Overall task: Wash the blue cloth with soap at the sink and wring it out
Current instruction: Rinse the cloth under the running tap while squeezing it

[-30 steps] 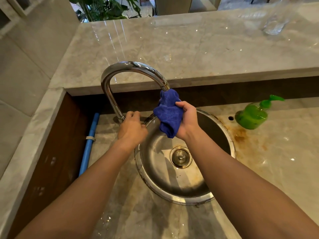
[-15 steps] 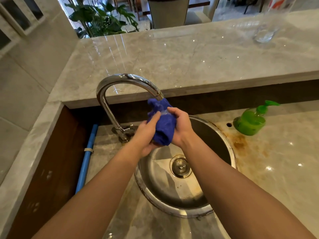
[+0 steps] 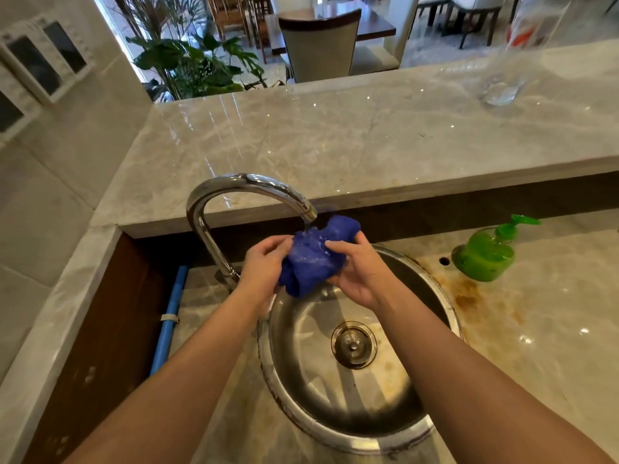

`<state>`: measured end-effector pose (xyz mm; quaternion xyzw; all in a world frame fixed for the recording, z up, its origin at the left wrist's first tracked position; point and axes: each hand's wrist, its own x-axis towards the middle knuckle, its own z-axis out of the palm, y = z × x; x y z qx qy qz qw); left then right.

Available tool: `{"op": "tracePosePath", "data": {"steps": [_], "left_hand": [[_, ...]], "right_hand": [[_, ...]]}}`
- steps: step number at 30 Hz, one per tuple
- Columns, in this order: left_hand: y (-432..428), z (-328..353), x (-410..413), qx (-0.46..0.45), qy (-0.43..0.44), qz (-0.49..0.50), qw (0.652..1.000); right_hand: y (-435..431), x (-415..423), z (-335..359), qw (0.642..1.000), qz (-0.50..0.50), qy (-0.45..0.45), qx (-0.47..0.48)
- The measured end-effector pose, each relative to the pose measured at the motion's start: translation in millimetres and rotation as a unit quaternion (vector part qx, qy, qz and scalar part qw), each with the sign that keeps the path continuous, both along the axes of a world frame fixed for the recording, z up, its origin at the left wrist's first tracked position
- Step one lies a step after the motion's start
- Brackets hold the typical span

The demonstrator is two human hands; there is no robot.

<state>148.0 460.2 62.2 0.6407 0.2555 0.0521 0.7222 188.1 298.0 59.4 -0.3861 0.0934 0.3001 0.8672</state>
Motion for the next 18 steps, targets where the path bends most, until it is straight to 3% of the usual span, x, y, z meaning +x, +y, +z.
{"op": "tracePosePath", "data": {"steps": [1, 3, 4, 5, 18], "left_hand": [[7.5, -1.6, -3.9, 0.155, 0.005, 0.002, 0.988], [23.8, -7.5, -16.0, 0.48, 0.05, -0.034, 0.875], [29.6, -12.3, -22.4, 0.554, 0.07, -0.06, 0.827], [32.7, -14.5, -29.5, 0.58, 0.089, -0.09, 0.805], [25.4, -16.9, -42.8, 0.587, 0.117, -0.111, 0.793]], "right_hand": [[1.5, 0.6, -0.4, 1.0, -0.003, 0.017, 0.008], [7.4, -0.9, -0.5, 0.999, 0.0, 0.036, -0.003], [11.2, -2.5, -0.2, 0.999, 0.006, 0.036, -0.018], [15.1, -4.6, -0.5, 0.999, 0.011, 0.036, -0.03], [19.0, -11.1, 1.3, 0.999, 0.017, 0.032, -0.018]]}}
